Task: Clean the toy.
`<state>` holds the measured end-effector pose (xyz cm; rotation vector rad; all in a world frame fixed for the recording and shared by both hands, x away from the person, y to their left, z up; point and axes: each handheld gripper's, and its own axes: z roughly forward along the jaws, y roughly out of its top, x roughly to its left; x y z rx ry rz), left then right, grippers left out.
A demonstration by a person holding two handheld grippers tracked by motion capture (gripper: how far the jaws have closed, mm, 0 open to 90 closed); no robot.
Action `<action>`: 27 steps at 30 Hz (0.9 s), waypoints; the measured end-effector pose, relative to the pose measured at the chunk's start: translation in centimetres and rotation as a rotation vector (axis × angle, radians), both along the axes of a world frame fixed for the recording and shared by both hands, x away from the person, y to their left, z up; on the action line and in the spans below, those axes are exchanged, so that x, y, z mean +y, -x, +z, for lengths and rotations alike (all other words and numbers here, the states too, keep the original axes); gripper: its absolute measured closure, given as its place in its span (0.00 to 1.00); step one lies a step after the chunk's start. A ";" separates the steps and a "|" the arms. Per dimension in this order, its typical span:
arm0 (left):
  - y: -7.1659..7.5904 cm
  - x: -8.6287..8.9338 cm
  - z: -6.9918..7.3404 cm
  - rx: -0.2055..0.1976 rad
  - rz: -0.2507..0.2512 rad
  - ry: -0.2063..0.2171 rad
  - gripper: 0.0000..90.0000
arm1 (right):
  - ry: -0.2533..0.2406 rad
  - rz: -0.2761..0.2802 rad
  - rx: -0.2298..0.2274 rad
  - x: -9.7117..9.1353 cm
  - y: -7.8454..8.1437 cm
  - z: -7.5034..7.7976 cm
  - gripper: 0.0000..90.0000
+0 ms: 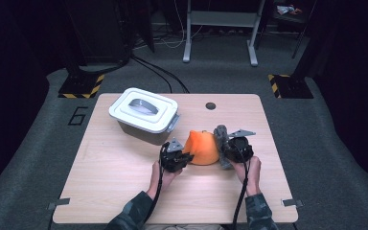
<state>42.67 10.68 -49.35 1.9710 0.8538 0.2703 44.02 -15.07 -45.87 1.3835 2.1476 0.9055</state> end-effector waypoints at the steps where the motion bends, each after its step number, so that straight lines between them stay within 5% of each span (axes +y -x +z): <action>1: 0.0 0.0 0.0 0.000 0.000 0.000 0.92 | 0.000 0.000 0.000 0.0 0.0 0.0 0.78; 9: 0.0 0.0 0.0 0.000 0.000 0.002 0.92 | -0.007 -0.042 0.085 -0.8 -0.7 -2.7 0.78; 16: 0.0 0.0 0.0 0.011 0.000 0.009 0.92 | 0.003 -0.032 0.113 -0.7 -1.2 -4.1 0.78; 22: -0.1 0.2 0.0 -0.009 -0.006 -0.006 0.92 | 0.001 -0.041 0.112 -0.9 -0.9 -3.6 0.78; 27: -0.2 0.3 0.0 0.004 0.001 -0.001 0.91 | -0.009 -0.048 0.030 -1.4 0.3 -1.0 0.78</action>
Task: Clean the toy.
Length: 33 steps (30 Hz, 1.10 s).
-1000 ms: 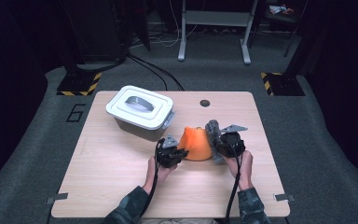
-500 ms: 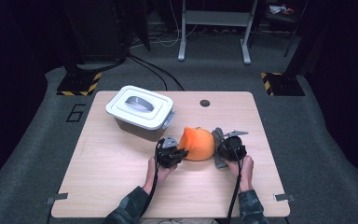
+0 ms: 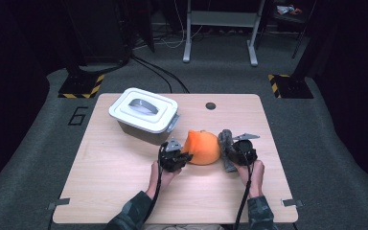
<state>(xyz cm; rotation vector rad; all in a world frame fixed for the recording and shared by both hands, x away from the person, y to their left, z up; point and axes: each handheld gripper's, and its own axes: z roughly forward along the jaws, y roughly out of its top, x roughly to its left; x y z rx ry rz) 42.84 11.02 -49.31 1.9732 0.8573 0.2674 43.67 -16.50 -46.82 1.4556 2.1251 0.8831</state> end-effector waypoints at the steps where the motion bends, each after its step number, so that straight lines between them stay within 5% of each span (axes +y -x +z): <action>1: 0.0 0.0 0.0 0.000 0.000 0.000 0.91 | -0.004 0.002 -0.012 0.1 0.2 0.6 0.78; 5: 0.0 -0.1 0.0 -0.003 0.004 0.005 0.91 | -0.011 0.043 -0.082 0.9 1.0 2.7 0.78; 9: 0.0 -0.1 0.0 0.006 0.005 0.004 0.91 | -0.019 0.095 -0.100 2.2 1.5 3.8 0.78; 16: -0.1 0.0 0.1 0.004 0.000 0.004 0.89 | 0.009 0.126 -0.081 3.7 0.7 3.0 0.78; 22: -0.1 0.2 0.3 -0.016 0.000 0.013 0.74 | 0.019 0.116 -0.075 3.5 0.4 2.8 0.78; 29: -0.1 0.3 0.3 -0.029 0.005 -0.029 0.53 | 0.013 0.108 -0.068 3.4 0.2 2.8 0.78; 33: -0.3 -0.1 0.0 -0.052 -0.010 -0.070 0.50 | 0.012 0.110 -0.066 3.3 0.0 2.8 0.78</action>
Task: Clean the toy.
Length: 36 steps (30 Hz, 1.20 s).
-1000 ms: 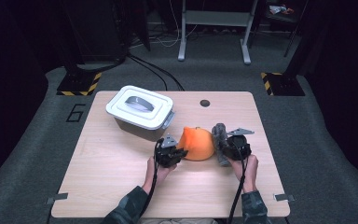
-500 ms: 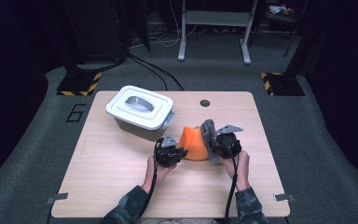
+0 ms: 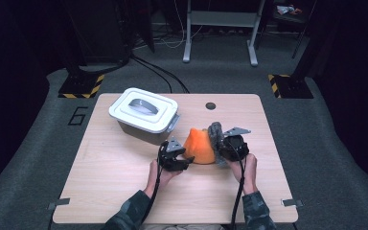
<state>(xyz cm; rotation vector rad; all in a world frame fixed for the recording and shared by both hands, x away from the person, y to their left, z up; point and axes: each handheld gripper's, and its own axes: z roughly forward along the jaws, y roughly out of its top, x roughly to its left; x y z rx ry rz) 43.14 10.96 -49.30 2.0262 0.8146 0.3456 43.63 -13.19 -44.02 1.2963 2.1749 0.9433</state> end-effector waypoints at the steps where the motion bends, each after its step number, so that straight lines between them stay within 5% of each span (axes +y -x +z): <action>1: 0.0 -0.1 0.0 -0.006 -0.004 -0.013 0.51 | -0.004 -0.002 0.003 0.0 0.0 0.0 0.78; 5: -0.1 -0.5 -0.2 -0.033 -0.004 -0.049 0.61 | -0.012 -0.006 0.000 0.0 -0.2 -0.1 0.78; 15: -0.1 -0.7 -0.2 -0.035 -0.002 -0.034 0.90 | -0.012 -0.003 -0.015 -0.2 -0.3 -0.1 0.78; 20: -0.1 -0.4 0.3 0.008 0.009 0.052 0.92 | -0.025 -0.018 -0.046 -0.6 0.2 0.6 0.78; 26: 0.2 -0.5 1.3 0.030 0.029 0.079 0.92 | -0.034 0.011 -0.066 -0.1 0.9 1.9 0.78; 32: 0.6 -1.0 1.8 0.034 0.011 0.090 0.92 | -0.019 0.079 -0.094 2.0 1.6 3.3 0.78; 35: 0.8 -1.2 1.8 0.028 0.003 0.081 0.92 | -0.023 0.096 -0.092 2.7 1.5 3.4 0.78; 36: 0.8 -1.4 1.8 0.007 -0.008 0.047 0.91 | -0.011 0.110 -0.078 3.3 1.2 3.0 0.78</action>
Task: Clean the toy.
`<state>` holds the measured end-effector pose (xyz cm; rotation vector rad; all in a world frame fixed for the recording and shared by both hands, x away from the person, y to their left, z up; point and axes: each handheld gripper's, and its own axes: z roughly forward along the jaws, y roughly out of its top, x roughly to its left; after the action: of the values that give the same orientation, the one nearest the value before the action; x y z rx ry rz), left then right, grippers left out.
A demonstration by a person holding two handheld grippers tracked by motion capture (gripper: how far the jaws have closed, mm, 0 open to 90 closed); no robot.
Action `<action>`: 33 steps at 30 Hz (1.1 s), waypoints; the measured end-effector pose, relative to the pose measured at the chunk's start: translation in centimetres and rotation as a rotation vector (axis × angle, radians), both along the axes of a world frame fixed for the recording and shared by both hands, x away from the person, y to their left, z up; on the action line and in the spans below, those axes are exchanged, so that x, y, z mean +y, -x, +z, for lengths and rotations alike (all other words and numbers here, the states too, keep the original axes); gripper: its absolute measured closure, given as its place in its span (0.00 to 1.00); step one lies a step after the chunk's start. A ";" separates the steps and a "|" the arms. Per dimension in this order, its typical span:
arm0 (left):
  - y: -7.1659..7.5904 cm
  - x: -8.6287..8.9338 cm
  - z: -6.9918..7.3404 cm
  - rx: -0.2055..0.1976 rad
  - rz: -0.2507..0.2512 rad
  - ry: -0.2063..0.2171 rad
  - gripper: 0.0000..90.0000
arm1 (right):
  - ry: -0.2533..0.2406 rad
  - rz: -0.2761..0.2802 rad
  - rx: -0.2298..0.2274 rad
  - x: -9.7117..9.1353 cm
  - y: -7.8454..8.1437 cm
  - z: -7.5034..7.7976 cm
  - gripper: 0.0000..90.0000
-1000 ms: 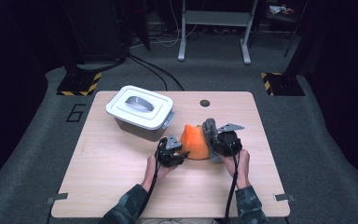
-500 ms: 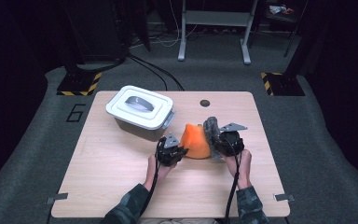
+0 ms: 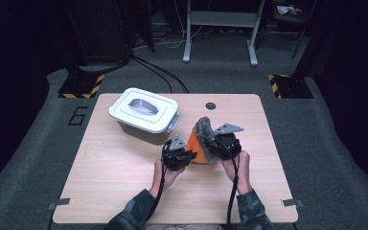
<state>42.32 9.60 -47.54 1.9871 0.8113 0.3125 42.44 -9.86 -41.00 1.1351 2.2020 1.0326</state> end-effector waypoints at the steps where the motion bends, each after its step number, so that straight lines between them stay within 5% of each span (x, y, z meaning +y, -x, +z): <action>1: 0.0 0.0 0.0 0.000 0.000 0.000 0.91 | 0.000 0.000 0.000 0.0 0.0 0.0 0.78; 4: -0.1 0.0 -0.5 -0.007 0.009 -0.028 0.91 | 0.013 -0.017 0.015 0.6 -0.9 -1.3 0.78; 13: -0.4 0.4 -1.1 0.012 0.020 -0.010 0.91 | 0.002 -0.011 0.020 0.0 -1.3 -2.0 0.78; 33: -0.8 1.3 -2.1 0.024 0.026 -0.006 0.91 | -0.020 -0.110 0.076 -3.7 -1.5 -3.9 0.78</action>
<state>43.15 10.87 -49.65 1.9901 0.8523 0.3072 43.95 -13.58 -44.92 1.3093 2.1640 0.9825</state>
